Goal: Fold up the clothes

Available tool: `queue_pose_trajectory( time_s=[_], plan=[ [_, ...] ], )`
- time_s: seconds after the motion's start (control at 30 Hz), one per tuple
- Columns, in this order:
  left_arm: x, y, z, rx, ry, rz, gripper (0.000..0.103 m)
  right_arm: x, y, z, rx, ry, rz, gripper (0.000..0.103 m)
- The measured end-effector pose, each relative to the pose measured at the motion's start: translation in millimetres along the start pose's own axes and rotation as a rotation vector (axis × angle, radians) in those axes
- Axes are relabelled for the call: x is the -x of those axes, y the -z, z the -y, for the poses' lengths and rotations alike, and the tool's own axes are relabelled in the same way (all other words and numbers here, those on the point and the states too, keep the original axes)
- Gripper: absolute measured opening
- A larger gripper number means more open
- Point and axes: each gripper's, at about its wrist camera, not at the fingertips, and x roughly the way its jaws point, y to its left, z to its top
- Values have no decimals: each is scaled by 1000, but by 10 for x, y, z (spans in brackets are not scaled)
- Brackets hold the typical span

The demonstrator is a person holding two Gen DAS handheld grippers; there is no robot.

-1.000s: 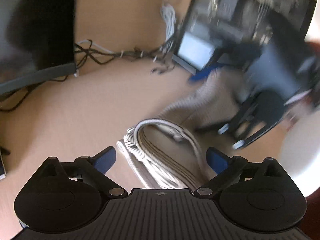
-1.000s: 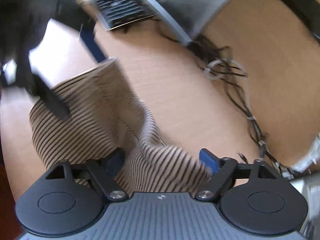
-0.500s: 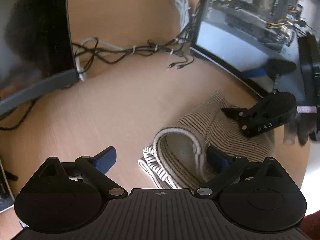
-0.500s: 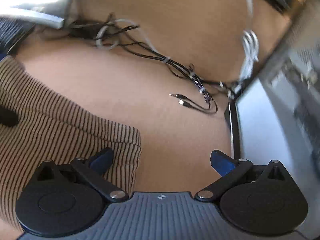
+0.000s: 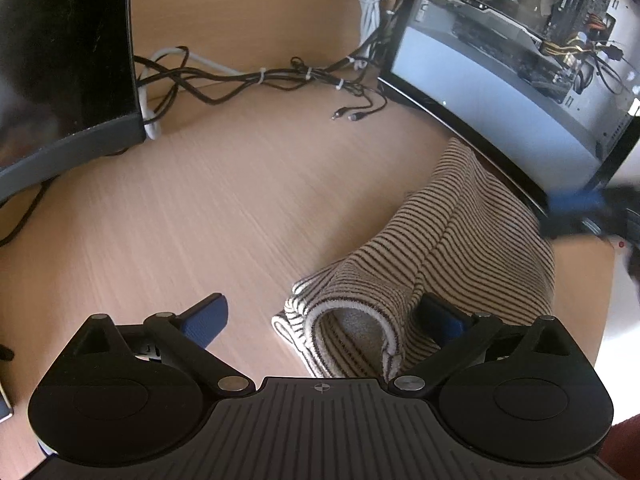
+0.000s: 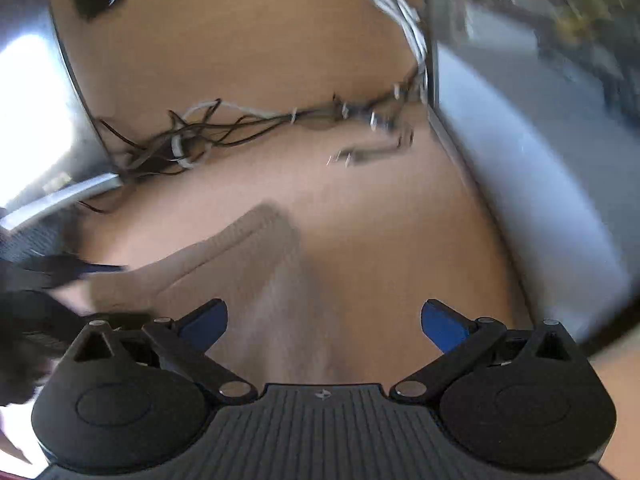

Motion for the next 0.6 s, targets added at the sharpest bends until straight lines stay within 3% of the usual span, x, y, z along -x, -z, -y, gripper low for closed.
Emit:
queue_pose_trajectory(
  time_s=[0.13, 0.2, 0.3, 0.43, 0.6],
  plan=[
    [-12, 8, -5, 19, 4, -1, 103, -120, 109, 63, -94, -73, -66, 103],
    [-9, 26, -11, 39, 3, -8, 103, -187, 166, 94, -139, -109, -99, 91],
    [28, 56, -10, 49, -12, -13, 103, -289, 250, 141, -207, -164, -150, 84],
    [93, 70, -31, 65, -25, -18, 103, -340, 12, -25, -49, -109, -67, 84],
    [262, 44, -56, 72, -48, -12, 103, -610, -360, -72, -29, -85, -25, 89]
  ],
)
